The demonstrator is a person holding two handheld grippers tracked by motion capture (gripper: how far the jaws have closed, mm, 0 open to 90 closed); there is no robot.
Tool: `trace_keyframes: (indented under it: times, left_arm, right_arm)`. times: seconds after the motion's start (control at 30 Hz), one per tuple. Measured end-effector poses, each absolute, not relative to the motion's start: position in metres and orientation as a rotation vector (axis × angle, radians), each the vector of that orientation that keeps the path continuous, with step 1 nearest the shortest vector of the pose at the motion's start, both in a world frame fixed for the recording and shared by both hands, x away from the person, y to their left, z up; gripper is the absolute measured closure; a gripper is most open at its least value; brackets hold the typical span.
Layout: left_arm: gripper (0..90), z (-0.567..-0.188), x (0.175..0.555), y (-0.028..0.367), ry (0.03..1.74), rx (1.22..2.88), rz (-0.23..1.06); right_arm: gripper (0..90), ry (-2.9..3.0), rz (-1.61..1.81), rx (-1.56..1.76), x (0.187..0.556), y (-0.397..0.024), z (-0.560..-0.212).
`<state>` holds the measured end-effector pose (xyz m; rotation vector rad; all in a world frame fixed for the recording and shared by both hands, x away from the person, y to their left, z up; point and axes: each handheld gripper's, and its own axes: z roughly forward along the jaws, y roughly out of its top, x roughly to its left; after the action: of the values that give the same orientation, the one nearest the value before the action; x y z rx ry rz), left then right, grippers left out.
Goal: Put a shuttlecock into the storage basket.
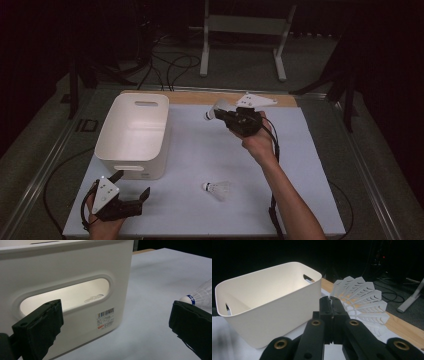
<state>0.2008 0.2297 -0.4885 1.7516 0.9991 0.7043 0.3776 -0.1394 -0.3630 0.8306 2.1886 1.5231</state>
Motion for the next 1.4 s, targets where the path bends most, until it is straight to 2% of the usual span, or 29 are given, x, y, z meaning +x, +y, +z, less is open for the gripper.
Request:
trace_keyframes:
  times: [1.4]
  left_arm:
    - [0.0, -0.489, 0.201, 0.23, 0.997, 1.753, 0.706]
  right_arm:
    - [89.6, 2.186, 1.544, 0.786, 0.378, -0.123, -0.35]
